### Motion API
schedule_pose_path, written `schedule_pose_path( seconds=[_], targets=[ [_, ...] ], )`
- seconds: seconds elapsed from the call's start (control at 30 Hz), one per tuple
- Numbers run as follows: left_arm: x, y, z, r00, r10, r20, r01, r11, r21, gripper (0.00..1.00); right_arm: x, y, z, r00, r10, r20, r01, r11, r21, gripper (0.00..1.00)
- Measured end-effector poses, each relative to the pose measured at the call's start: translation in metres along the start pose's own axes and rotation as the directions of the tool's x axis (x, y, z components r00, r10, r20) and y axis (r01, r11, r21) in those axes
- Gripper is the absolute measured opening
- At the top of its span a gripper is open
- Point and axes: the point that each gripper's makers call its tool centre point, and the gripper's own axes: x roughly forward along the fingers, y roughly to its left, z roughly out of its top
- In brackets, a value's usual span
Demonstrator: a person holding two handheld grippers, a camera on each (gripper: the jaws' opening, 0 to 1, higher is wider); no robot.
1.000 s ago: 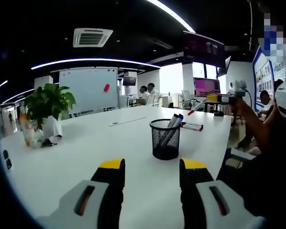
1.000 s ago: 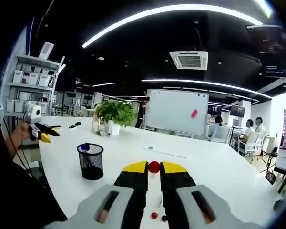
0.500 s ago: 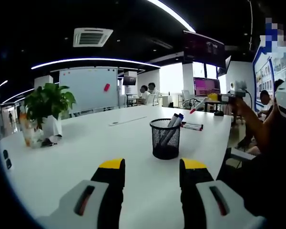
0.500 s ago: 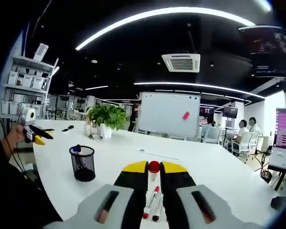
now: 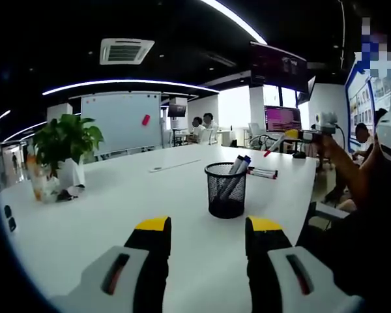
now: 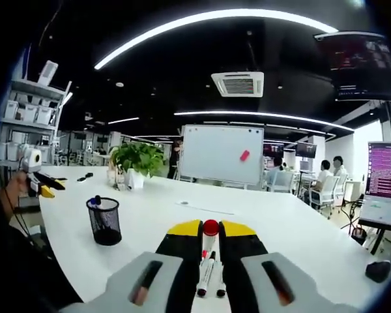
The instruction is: Pick up the whiteboard markers from the pen holder and place them facing the whiteboard neatly
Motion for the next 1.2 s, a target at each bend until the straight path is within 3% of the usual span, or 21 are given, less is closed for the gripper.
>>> schedule_pose_path(
  seconds=[1.2],
  targets=[
    [0.001, -0.002, 0.001, 1.0, -0.001, -0.001, 0.001, 1.0, 0.003, 0.47, -0.011, -0.032, -0.006, 0.996, -0.08, 0.026, 0.08, 0.997, -0.013, 0.13]
  ],
)
